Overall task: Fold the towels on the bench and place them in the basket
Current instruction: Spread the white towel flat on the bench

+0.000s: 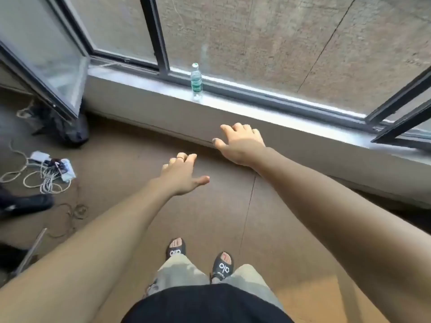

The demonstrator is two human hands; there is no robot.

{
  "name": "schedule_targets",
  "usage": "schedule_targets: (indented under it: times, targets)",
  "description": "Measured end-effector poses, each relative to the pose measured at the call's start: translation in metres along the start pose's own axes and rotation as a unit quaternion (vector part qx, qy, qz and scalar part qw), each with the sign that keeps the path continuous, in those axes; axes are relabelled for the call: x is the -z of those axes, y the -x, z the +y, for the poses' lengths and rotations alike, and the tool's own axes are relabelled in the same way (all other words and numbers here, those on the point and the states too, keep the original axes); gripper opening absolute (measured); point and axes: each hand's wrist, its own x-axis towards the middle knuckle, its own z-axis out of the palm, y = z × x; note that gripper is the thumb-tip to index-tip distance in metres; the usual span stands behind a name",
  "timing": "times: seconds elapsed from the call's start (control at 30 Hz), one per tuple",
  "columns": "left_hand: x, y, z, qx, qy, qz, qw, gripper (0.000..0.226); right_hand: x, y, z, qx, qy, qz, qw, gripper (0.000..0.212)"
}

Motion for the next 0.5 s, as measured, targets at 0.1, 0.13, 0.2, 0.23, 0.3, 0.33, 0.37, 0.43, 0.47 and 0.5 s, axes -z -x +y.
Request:
schedule_targets:
  times: [0.1,0.13,0.2,0.23,0.3,0.33,0.37,0.43,0.47,0.5]
  targets:
    - [-0.029,0.016,-0.026,0.063,0.002,-0.009,0.998,0.089,-0.028,-0.005,-0.020,0.024,0.044,-0.044,0.998,0.062]
    - [-0.039,0.025,-0.037,0.087,0.011,-0.013,0.996,0.090,-0.038,-0.004,-0.029,0.036,0.057,-0.063,0.996,0.061]
    - [-0.061,0.042,-0.058,0.123,0.030,-0.021,0.992,0.090,-0.061,0.000,-0.050,0.067,0.073,-0.090,0.991,0.061]
    - [-0.071,0.051,-0.069,0.140,0.042,-0.022,0.989,0.090,-0.070,0.003,-0.061,0.085,0.082,-0.099,0.988,0.061]
    - [-0.086,0.070,-0.089,0.172,0.065,-0.026,0.983,0.089,-0.084,0.010,-0.086,0.117,0.100,-0.120,0.981,0.062]
    - [-0.092,0.080,-0.100,0.186,0.079,-0.029,0.979,0.088,-0.089,0.015,-0.100,0.133,0.106,-0.127,0.977,0.062]
    - [-0.098,0.090,-0.112,0.200,0.088,-0.027,0.976,0.087,-0.096,0.020,-0.116,0.151,0.114,-0.131,0.973,0.062]
    - [-0.105,0.112,-0.139,0.234,0.108,-0.022,0.966,0.086,-0.107,0.030,-0.150,0.190,0.139,-0.132,0.963,0.061]
    - [-0.108,0.124,-0.153,0.252,0.119,-0.016,0.960,0.087,-0.110,0.034,-0.170,0.210,0.151,-0.130,0.957,0.061]
    - [-0.109,0.136,-0.168,0.267,0.130,-0.008,0.955,0.087,-0.114,0.039,-0.191,0.230,0.162,-0.130,0.951,0.061]
